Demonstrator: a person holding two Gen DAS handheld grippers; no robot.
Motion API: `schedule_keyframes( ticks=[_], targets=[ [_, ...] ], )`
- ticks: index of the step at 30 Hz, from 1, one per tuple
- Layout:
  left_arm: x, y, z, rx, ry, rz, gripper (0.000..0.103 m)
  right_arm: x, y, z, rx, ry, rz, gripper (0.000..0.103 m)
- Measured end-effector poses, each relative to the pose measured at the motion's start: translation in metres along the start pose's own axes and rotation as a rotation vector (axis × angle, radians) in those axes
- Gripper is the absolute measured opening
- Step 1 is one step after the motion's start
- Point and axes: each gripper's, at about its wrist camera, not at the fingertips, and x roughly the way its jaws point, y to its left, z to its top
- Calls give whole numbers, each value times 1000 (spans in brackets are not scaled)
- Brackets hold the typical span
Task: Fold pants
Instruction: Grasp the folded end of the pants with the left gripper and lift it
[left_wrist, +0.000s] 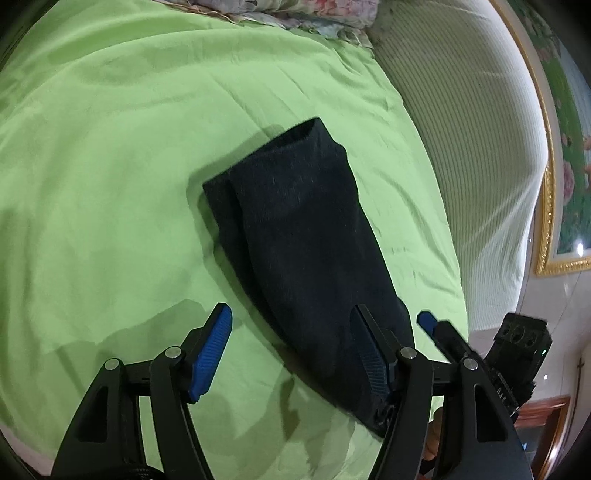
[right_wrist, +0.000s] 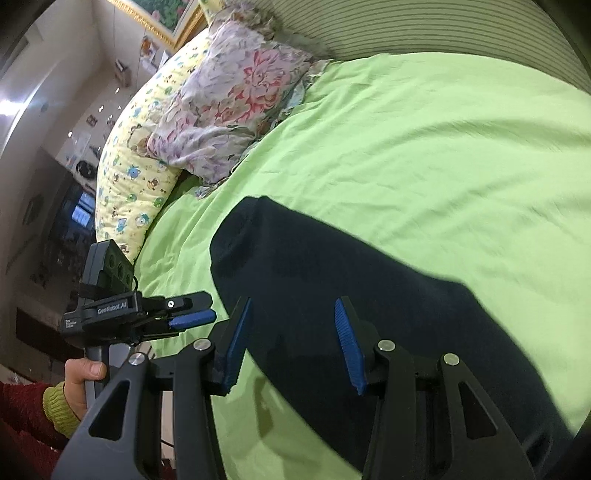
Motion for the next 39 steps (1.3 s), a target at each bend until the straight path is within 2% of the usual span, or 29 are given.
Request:
schedule_keyframes(
  ticks=[5,13,22,28,30,32,36,39],
  targets=[
    [13,6,13,-21,-3,59,67,26,-3,35,-28,51,22,47],
    [23,25,29,-89,-17,27,67,77,3,69,-104,163,32,47],
    [30,23,32,-66,-55,34,67,136,13,96,-195,279,71,47],
    [35,17,38,-36,-70,43,66,158,18,100,-237,353,82,47],
    [35,18,41,-36,-73,38,57,157,23,98,-259,349,89,37],
    [36,19,44,-36,-67,42,38,153,26,96,-267,346,90,31],
    [30,22,46,-74,-57,-20,31,139,28,95,-270,326,109,21],
    [20,8,43,-50,-65,-59,29,119,30,96,-262,279,118,20]
  ],
)
